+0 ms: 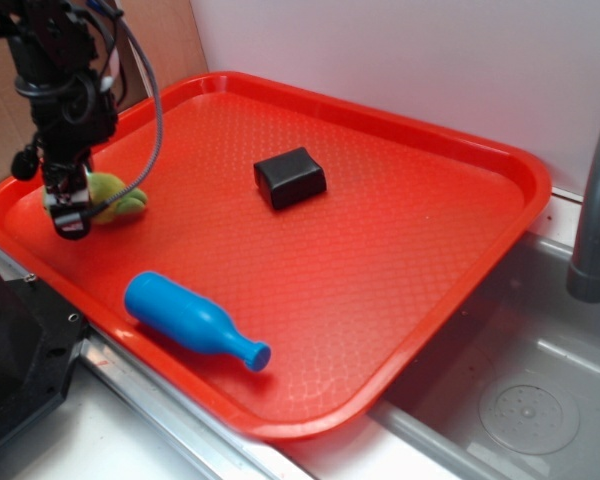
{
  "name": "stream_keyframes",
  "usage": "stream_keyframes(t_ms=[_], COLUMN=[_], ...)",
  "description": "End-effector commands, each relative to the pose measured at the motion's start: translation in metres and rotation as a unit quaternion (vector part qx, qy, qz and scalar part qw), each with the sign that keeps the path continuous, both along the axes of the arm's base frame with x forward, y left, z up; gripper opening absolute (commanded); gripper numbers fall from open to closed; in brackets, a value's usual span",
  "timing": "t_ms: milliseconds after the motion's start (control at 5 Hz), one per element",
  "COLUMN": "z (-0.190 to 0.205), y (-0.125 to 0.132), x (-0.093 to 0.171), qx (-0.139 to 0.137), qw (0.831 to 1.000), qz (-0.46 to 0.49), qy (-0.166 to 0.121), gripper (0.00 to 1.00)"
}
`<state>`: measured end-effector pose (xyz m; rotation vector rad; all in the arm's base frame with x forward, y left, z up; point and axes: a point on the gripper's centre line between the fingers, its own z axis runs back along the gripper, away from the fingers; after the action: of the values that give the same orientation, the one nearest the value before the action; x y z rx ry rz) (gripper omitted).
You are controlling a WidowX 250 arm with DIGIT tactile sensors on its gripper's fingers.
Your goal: Grab the green animal.
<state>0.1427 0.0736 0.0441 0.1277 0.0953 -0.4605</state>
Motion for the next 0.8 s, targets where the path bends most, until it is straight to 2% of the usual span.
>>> stream_keyframes(t_ms=[0,200,400,600], z=[0.065,0.096,0.12,0.135], y=[-0.029,-0.052,-0.079,-0.098], x=[0.019,0.027,0.034,0.041], qx=[-0.079,-0.116,-0.102,-0.102], qw=[0.988,0.975,0.971,0.968], qz=[0.127,0.184,0.208,0.221], qy=[-0.046,-0.04,-0.054,-0.058], gripper=[0.0,0.0,0.0,0.0])
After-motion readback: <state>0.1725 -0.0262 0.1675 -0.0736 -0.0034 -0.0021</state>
